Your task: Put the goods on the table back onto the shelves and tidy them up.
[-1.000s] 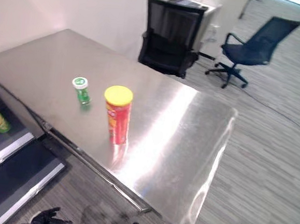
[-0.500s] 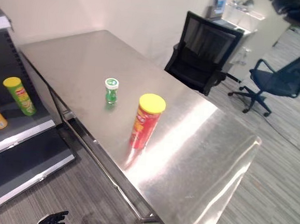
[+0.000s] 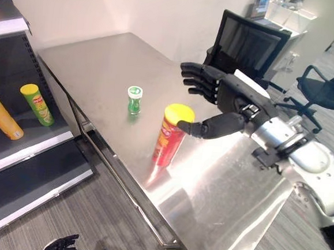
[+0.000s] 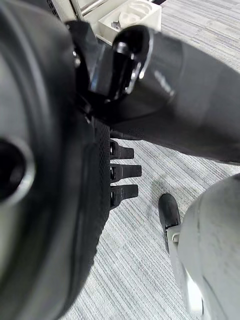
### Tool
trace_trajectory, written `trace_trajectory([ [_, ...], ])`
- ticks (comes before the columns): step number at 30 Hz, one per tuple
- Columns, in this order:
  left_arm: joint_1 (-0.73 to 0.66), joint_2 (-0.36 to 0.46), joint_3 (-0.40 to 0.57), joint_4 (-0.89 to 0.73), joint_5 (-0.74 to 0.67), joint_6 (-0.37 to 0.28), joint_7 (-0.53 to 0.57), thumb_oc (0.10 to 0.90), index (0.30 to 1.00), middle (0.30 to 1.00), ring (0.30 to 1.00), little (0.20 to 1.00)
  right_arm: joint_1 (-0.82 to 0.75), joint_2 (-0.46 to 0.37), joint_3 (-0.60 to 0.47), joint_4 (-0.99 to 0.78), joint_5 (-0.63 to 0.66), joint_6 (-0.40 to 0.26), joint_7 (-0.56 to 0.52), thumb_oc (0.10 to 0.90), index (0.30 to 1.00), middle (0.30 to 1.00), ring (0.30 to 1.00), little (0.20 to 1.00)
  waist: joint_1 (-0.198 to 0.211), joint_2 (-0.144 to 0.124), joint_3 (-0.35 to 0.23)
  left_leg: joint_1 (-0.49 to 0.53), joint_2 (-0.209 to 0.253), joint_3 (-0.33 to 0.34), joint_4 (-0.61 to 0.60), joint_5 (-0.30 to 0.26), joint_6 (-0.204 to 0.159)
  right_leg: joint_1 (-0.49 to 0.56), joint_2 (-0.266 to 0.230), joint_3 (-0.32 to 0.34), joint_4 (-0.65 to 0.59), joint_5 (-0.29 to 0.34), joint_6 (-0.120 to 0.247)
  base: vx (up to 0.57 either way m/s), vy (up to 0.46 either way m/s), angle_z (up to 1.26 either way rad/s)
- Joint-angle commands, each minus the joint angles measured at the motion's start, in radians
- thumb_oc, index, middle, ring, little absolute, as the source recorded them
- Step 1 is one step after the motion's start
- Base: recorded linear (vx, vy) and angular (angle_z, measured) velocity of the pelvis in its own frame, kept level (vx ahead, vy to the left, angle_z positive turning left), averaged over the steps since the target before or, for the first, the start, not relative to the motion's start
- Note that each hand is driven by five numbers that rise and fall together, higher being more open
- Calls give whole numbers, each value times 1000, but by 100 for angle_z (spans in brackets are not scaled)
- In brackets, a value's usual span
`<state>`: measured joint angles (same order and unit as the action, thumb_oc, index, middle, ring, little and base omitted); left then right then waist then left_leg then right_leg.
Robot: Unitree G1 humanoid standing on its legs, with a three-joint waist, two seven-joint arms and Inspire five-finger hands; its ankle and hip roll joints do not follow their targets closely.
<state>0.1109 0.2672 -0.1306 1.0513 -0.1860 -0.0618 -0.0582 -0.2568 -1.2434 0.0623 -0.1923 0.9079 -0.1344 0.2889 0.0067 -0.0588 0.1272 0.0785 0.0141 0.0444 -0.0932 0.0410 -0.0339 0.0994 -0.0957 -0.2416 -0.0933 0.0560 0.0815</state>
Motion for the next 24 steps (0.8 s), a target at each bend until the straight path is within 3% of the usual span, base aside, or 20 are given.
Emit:
trace_trajectory([
  [1, -43, 22, -29, 25, 23, -37, -14, 800, 900, 900, 900, 900, -138, -10, -66, 13, 32, -64, -34, 800, 900, 900, 900, 900, 31, -18, -49, 19, 84, 74, 6, -59, -78, 18, -83, -12, 6, -39, 120, 0, 0, 0],
  [10, -42, 20, -29, 24, 21, -38, -20, 800, 900, 900, 900, 900, -138, -16, -6, 8, 53, -35, 9, 800, 900, 900, 900, 900, 38, -22, -45, 17, 85, 65, 6, -58, -78, 21, -84, -20, 6, -40, 119, 0, 0, 0],
  [24, -41, 20, -17, 29, 18, -37, -18, 800, 900, 900, 900, 900, -141, 89, -7, 7, 104, -36, 13, 800, 900, 900, 900, 900, 59, -22, -46, 14, 80, 45, 6, -61, -75, 31, -88, -38, 6, -44, 118, 4, -1, 6],
])
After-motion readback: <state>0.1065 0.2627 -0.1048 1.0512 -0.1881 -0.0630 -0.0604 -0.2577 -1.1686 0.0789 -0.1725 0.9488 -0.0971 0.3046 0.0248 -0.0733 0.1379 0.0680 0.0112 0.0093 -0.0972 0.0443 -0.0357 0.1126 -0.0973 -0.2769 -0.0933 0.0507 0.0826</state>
